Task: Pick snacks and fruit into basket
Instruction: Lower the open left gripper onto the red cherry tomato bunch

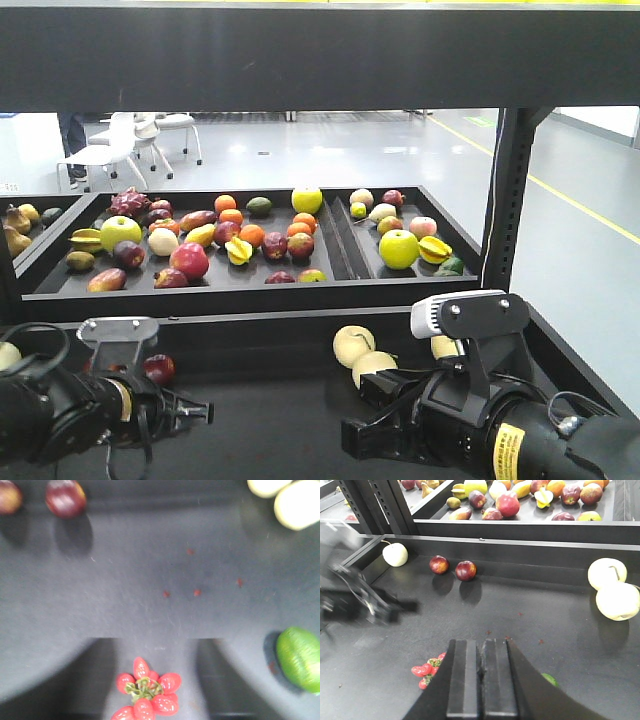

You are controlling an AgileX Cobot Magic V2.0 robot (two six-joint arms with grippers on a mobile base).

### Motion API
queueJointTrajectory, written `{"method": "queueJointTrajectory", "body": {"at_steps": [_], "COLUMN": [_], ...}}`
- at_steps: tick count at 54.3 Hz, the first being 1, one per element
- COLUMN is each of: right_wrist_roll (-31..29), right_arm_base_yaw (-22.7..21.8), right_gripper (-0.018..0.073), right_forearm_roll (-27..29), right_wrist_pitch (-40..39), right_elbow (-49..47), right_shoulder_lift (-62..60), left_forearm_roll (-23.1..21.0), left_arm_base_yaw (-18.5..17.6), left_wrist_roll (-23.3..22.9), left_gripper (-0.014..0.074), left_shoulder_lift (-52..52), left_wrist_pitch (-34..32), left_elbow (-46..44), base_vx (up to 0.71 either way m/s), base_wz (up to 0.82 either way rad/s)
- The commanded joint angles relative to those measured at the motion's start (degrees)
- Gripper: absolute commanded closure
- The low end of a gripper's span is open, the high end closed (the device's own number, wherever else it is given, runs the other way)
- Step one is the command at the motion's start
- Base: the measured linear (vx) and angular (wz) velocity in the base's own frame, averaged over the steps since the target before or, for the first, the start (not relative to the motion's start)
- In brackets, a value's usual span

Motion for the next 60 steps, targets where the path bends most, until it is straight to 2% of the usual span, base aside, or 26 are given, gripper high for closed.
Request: {"method": "queueJointTrajectory", "body": {"at_steps": [1, 6, 27, 47, 60], "right_wrist_roll": [-0.3, -0.3, -0.3, -0.3, -0.3], "right_arm_base_yaw": [-0.2, -0.2, -0.2, -0.2, -0.2], "right_gripper": [0.0573, 0.0573, 0.0573, 0.0573, 0.0573], "right_forearm_roll": [-3.8, -3.8, -3.8, -3.8, -3.8], "right_wrist_pitch": [1.1, 1.1, 1.1, 1.1, 1.1], "right_elbow": [-1.7, -1.7, -1.7, -1.7, -1.7], "right_shoulder_lift": [-1.7, -1.7, -1.7, -1.7, -1.7], "left_forearm_roll": [0.2, -1.4, -8.1, -8.2, -8.1], "left_arm_base_yaw": [-0.1, -0.1, -0.1, -0.1, -0.1], "left_wrist_roll": [-0.3, -0.7, -0.7, -0.7, -0.6], "left_gripper": [-0.0087, -0.0115, -0.0106, -0.0088, -0.0084], "left_shoulder_lift": [-0.9, 1.4, 8.6, 13.9, 15.9], "left_wrist_pitch": [-3.3, -3.0, -4.0, -8.1, -8.3], "left_elbow": [-2.2, -2.2, -2.2, -2.2, -2.2], "base_vx": [0.00, 0.00, 0.00, 0.00, 0.00], "base_wz": [0.00, 0.00, 0.00, 0.00, 0.00]}}
